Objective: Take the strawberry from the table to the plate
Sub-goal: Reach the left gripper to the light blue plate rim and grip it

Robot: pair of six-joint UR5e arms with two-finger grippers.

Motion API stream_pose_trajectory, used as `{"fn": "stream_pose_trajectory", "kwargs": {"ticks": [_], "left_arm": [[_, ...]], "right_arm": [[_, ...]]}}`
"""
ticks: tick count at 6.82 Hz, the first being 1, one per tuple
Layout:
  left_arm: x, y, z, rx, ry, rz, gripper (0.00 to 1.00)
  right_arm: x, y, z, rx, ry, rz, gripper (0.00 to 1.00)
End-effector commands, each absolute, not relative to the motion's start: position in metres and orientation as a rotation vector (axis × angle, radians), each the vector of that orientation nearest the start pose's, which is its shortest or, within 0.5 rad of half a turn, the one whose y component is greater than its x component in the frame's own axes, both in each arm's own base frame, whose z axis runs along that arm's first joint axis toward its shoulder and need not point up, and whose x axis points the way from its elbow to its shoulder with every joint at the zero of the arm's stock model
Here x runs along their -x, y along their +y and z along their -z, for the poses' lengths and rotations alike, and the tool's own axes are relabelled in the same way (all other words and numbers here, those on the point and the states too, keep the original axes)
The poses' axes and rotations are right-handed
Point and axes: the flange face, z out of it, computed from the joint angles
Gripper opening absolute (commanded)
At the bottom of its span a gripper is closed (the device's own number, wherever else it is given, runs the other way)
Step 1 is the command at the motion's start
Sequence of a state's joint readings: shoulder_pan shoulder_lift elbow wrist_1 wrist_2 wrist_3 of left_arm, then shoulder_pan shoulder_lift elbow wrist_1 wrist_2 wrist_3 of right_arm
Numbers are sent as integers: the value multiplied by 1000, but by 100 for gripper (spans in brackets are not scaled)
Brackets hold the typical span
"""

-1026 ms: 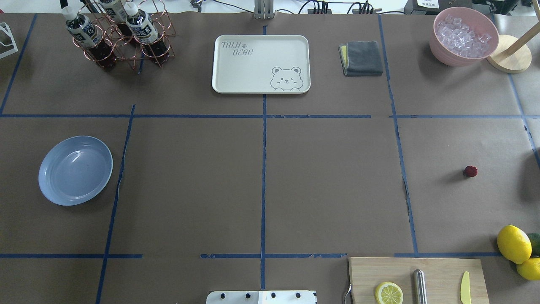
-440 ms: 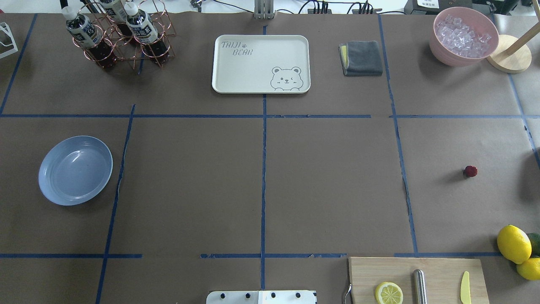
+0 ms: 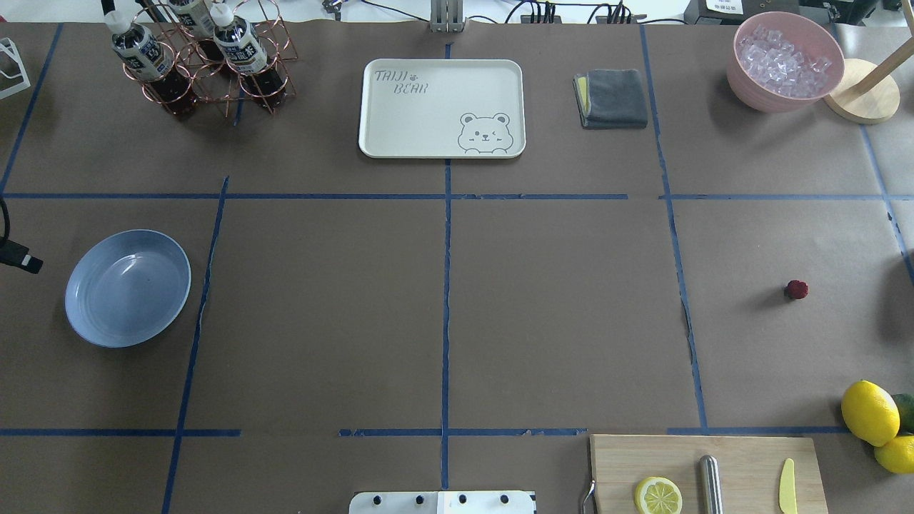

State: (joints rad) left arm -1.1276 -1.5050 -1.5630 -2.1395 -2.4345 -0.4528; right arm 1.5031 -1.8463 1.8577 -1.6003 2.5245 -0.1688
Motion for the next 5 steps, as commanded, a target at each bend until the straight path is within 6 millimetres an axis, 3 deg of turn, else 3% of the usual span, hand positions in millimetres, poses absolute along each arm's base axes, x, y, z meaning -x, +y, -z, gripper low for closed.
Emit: {"fn": "stream_pose_trajectory", "kwargs": {"ticks": [1,2,4,5], "left_arm": [[-191,-463,-625,-26,975,-232,98],[-213,-461,-627,-3,973,-268,99],[-220,-460,-631,6,972,-279,94],[-224,-464,-630,5,974,-282,75]], "right_arm": [[-27,-378,-626,-33,-956,210,100],[-26,-379,-625,-33,-956,212,100],[-26,-380,-624,-36,-955,214,100],[-26,-381,-624,-38,-955,214,100]]}}
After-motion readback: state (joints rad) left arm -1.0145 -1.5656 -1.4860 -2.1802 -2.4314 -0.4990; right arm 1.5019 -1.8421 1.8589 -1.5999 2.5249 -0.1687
